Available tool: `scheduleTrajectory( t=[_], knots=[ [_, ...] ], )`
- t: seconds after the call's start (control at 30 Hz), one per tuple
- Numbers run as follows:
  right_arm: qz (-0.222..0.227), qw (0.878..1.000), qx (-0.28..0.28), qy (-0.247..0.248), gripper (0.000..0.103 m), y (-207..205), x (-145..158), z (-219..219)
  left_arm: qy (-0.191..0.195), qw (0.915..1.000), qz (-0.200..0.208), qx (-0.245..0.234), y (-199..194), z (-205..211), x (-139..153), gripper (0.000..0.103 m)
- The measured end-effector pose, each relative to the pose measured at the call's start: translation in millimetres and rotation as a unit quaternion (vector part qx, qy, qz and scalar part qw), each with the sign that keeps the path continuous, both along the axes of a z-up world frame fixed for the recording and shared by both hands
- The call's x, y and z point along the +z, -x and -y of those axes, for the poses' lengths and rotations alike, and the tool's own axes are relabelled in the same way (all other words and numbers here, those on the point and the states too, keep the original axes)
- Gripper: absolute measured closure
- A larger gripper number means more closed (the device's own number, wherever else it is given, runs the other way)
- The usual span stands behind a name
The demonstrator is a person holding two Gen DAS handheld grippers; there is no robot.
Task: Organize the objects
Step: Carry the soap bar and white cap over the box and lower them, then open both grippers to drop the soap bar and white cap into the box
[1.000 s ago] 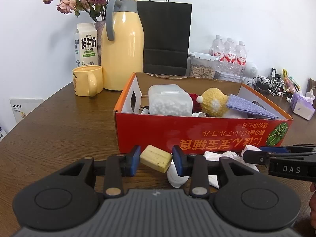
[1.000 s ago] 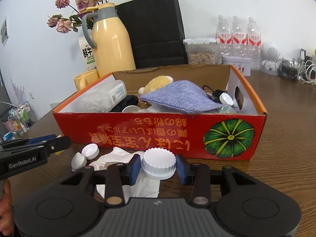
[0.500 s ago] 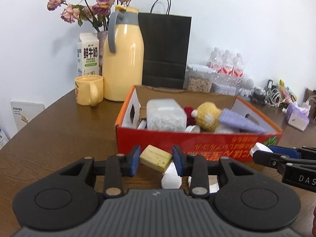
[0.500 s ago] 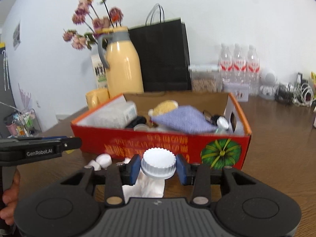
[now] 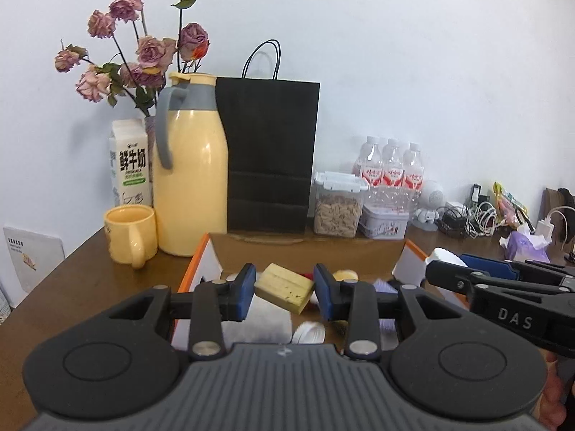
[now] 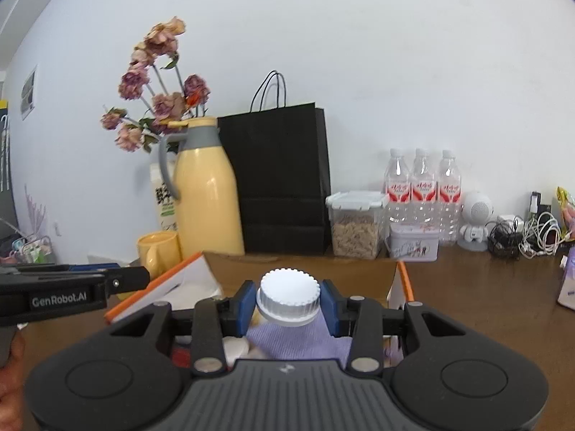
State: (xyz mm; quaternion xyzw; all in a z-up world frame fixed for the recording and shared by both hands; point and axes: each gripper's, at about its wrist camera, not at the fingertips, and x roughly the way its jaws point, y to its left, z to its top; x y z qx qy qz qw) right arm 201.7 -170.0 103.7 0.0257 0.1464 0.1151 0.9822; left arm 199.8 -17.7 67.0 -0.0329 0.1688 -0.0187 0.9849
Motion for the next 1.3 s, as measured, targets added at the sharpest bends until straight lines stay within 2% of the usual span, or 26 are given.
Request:
scheduleTrajectory(
  t=[0.2,0.37,0.5,0.67,0.9,0.93,1.0,1.03,1.07,1.1,1.13,1.17,1.27,1.3],
  knots=[
    [0.001,1.000,-0.011,0.004,0.065,-35.0,4.5,-3.8,0.018,0.9997,0.004,0.013,-33.9,4.6,5.3,0.067],
    [-0.006,1.000,-0.025,0.006,0.065,-64.7,-6.5,-7.2,0.019,0.9995,0.006,0.026,-62.6,8.5,0.8,0.067],
    [-0.018,0.999,-0.036,-0.001,0.065,-85.4,-22.0,-5.2,0.020,0.9987,-0.014,0.046,-88.6,6.5,-10.3,0.067],
    [-0.038,0.999,-0.037,0.010,0.065,-94.7,-37.5,1.1,0.016,0.9979,-0.045,0.044,-103.7,2.6,-29.5,0.067],
    [-0.042,0.998,-0.035,0.012,0.065,-91.8,-40.8,0.4,0.006,0.9977,-0.058,0.035,-102.3,4.2,-34.5,0.066],
    [-0.043,0.998,-0.035,0.012,0.065,-91.0,-41.5,0.3,0.005,0.9977,-0.057,0.037,-101.4,3.9,-34.0,0.063],
    [-0.046,0.998,-0.036,0.009,0.065,-89.0,-42.5,2.8,0.002,0.9980,-0.047,0.042,-96.5,2.6,-31.3,0.043],
    [-0.048,0.998,-0.036,0.007,0.061,-88.3,-43.1,4.2,-0.001,0.9981,-0.040,0.046,-93.8,2.2,-29.4,0.024],
    [-0.051,0.998,-0.037,0.005,0.049,-87.4,-42.8,6.0,-0.002,0.9983,-0.030,0.051,-90.4,1.3,-28.0,0.006],
    [-0.050,0.998,-0.040,0.002,0.041,-86.4,-42.7,7.3,-0.002,0.9983,-0.019,0.054,-86.3,-0.1,-26.9,0.000],
    [-0.048,0.998,-0.041,-0.001,0.025,-85.2,-42.2,8.3,-0.002,0.9983,-0.011,0.057,-83.4,-1.0,-25.5,0.000],
    [-0.046,0.998,-0.041,-0.002,0.012,-84.2,-41.4,8.8,-0.002,0.9983,-0.009,0.058,-80.8,-1.8,-25.1,0.000],
    [-0.042,0.998,-0.042,-0.001,0.000,-80.8,-40.1,7.5,0.001,0.9984,-0.009,0.056,-77.5,-3.1,-24.1,0.000],
    [-0.041,0.998,-0.042,0.002,0.000,-79.6,-40.0,6.8,-0.001,0.9983,-0.008,0.057,-77.1,-2.5,-23.7,0.000]
  ],
)
